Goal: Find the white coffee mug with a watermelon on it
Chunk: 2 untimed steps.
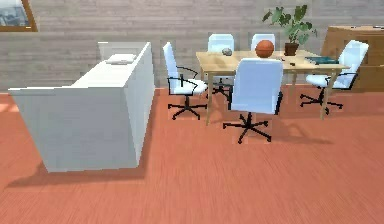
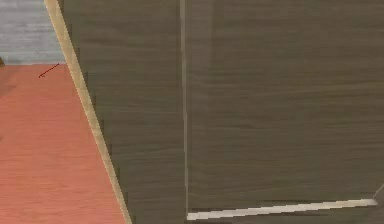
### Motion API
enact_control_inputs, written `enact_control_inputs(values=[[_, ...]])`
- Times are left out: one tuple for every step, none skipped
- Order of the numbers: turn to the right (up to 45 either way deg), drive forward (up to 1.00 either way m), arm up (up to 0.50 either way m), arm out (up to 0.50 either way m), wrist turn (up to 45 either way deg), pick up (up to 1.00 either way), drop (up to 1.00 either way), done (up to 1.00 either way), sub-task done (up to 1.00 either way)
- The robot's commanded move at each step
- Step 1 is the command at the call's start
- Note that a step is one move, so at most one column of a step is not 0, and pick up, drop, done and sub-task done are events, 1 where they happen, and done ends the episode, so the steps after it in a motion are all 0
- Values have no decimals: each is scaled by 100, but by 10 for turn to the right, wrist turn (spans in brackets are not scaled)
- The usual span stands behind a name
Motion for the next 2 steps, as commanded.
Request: enact_control_inputs(values=[[0,30,0,0,0,0,0,0,0],[-450,0,0,0,0,0,0,0,0]])
